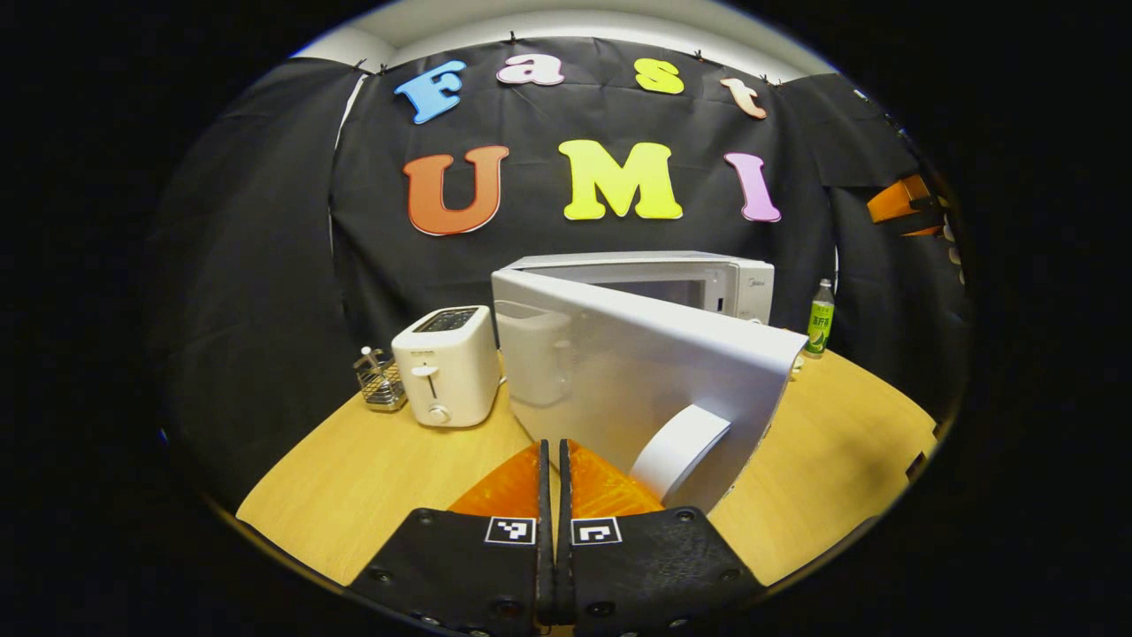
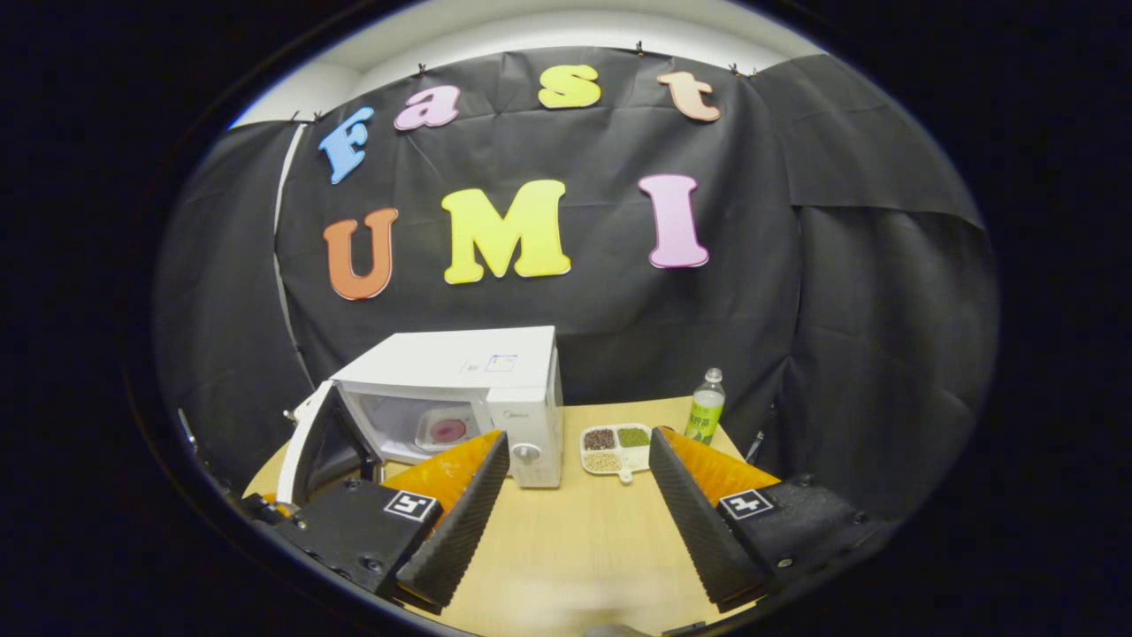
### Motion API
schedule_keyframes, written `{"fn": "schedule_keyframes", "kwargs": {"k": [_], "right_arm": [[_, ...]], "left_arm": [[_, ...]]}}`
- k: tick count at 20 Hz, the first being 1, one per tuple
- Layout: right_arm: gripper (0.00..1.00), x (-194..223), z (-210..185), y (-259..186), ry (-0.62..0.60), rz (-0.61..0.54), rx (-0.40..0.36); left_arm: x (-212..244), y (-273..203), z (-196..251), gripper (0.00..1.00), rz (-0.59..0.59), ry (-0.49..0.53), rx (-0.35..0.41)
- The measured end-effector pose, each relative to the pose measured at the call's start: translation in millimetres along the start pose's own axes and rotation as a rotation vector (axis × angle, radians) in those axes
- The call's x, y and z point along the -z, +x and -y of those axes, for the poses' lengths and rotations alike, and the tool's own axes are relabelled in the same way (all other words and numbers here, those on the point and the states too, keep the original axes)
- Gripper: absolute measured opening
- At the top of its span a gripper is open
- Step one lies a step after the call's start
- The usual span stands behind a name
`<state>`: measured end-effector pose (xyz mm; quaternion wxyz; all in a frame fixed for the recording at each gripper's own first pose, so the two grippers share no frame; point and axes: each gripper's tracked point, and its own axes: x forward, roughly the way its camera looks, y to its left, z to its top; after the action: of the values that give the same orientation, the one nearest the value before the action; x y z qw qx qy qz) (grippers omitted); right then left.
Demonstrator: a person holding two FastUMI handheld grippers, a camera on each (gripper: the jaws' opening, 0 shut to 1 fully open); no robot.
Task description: Open the microwave oven with the left hand, put the food in, and close the microwave oven.
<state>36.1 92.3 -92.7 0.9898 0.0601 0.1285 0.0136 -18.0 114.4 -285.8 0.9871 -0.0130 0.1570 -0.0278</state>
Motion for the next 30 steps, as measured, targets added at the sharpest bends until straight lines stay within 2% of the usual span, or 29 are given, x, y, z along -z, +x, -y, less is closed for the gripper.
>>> {"fn": "schedule_keyframes", "kwargs": {"k": [1, 2, 8, 9, 11, 12, 17, 18, 20, 21, 22, 23, 26, 27, 28, 29, 30], "right_arm": [[0.92, -1, 3, 0, -0.004, 0.0, -0.001], [1.0, -3, 5, 1, -0.006, 0.002, -0.002], [1.0, -10, 22, -1, -0.001, 0.006, -0.001], [0.92, -10, 26, -2, 0.001, 0.006, 0.0], [0.92, -12, 34, -1, 0.004, 0.006, 0.002], [1.0, -13, 38, -1, 0.003, 0.005, 0.003], [1.0, -12, 55, 6, 0.003, -0.004, 0.01], [0.92, -13, 57, 8, 0.002, -0.007, 0.012], [0.92, -13, 62, 14, 0.0, -0.01, 0.01], [1.0, -11, 64, 16, -0.005, -0.014, 0.009], [0.92, -10, 66, 17, -0.01, -0.019, 0.007], [1.0, -10, 67, 19, -0.012, -0.023, 0.004], [1.0, -9, 73, 23, -0.01, -0.027, 0.005], [0.92, -7, 75, 25, -0.009, -0.028, 0.007], [0.92, -7, 78, 26, -0.008, -0.032, 0.009], [1.0, -4, 81, 26, -0.007, -0.037, 0.011], [0.92, -4, 84, 26, -0.006, -0.038, 0.015]], "left_arm": [[-4, 6, 10, 0.01, 0.007, 0.002, 0.017], [-8, 11, 17, 0.0, 0.015, 0.006, 0.027], [-27, 49, 67, 0.0, 0.045, 0.026, 0.102], [-30, 56, 74, 0.0, 0.05, 0.032, 0.106], [-32, 68, 89, 0.0, 0.052, 0.03, 0.127], [-34, 77, 96, 0.0, 0.053, 0.031, 0.138], [-51, 119, 146, 0.0, 0.082, 0.064, 0.206], [-53, 129, 154, 0.0, 0.088, 0.074, 0.211], [-58, 149, 162, 0.0, 0.088, 0.078, 0.209], [-61, 157, 167, 0.0, 0.09, 0.067, 0.214], [-63, 166, 171, 0.0, 0.09, 0.063, 0.213], [-64, 174, 173, 0.0, 0.087, 0.067, 0.21], [-68, 192, 174, 0.0, 0.085, 0.071, 0.206], [-68, 198, 173, 0.01, 0.079, 0.057, 0.204], [-68, 203, 171, 0.0, 0.073, 0.05, 0.195], [-69, 203, 171, 0.01, 0.075, 0.048, 0.192], [-68, 203, 171, 0.01, 0.073, 0.045, 0.193]]}}
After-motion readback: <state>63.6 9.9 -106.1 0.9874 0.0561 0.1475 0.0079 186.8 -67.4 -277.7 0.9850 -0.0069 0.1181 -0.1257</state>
